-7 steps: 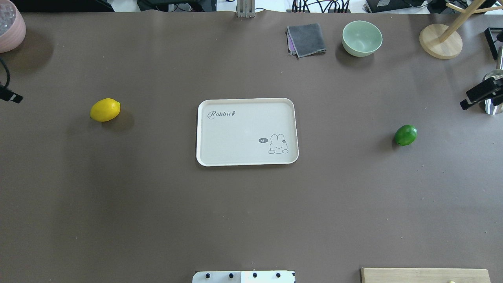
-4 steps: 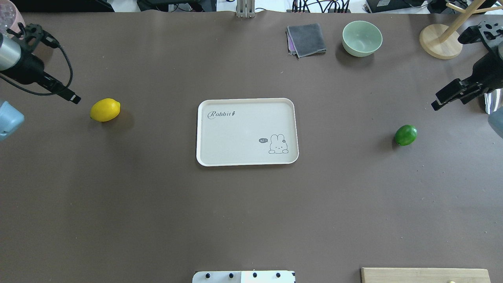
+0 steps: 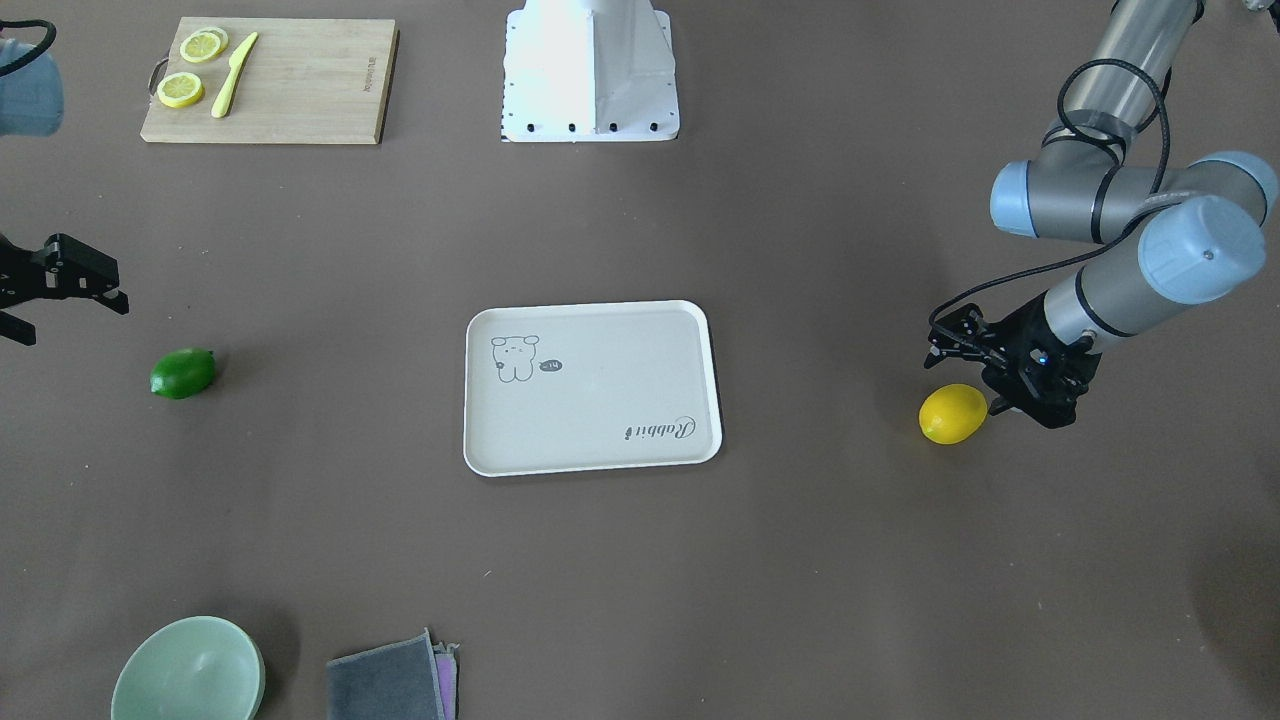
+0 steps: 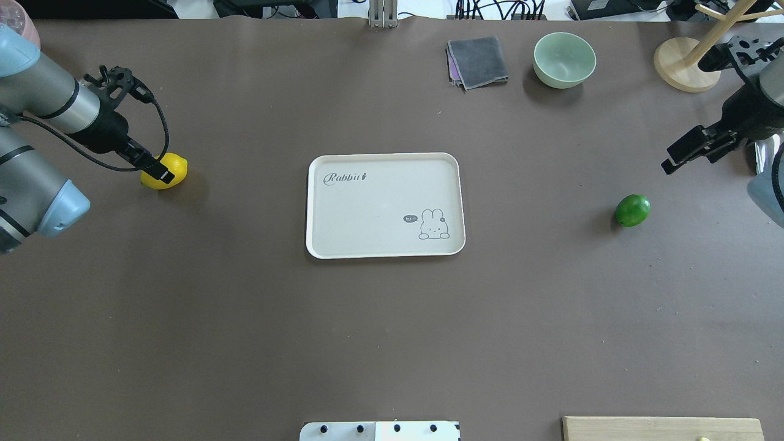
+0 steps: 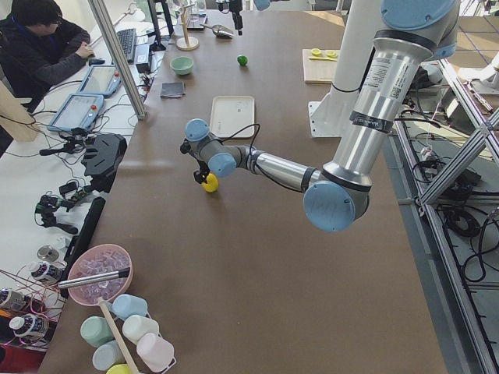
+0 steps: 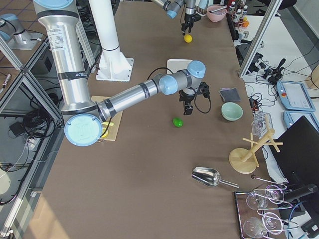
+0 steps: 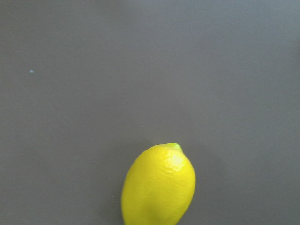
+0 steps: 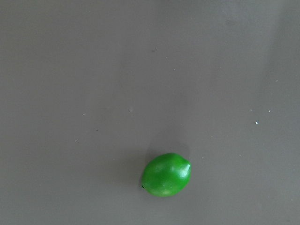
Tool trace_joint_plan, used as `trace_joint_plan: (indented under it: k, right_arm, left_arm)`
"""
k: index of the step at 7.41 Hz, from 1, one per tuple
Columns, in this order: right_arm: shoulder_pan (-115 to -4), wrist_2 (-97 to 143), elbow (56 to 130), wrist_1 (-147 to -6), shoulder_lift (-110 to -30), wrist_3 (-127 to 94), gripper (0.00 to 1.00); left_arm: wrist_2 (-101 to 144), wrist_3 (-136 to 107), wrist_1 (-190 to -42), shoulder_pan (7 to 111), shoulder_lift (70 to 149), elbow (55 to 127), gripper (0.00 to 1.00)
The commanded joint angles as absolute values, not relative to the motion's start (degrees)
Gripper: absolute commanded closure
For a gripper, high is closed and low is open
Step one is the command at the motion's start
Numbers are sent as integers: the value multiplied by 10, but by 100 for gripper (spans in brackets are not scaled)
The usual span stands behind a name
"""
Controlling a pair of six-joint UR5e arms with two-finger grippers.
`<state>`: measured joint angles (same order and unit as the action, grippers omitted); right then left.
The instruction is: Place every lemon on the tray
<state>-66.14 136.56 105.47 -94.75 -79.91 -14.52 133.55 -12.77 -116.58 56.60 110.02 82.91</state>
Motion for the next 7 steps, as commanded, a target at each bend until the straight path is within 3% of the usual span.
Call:
trace_joint_plan:
  k: [1, 7]
  right_arm:
    - [-657, 1354, 1056, -947, -799, -146, 0]
    - [-646, 1340, 1057, -947, -797, -166, 0]
  left_arm:
    - [1300, -127, -1171, 564, 1115, 813, 2]
    - [1265, -127, -1172, 535, 1109, 799, 2]
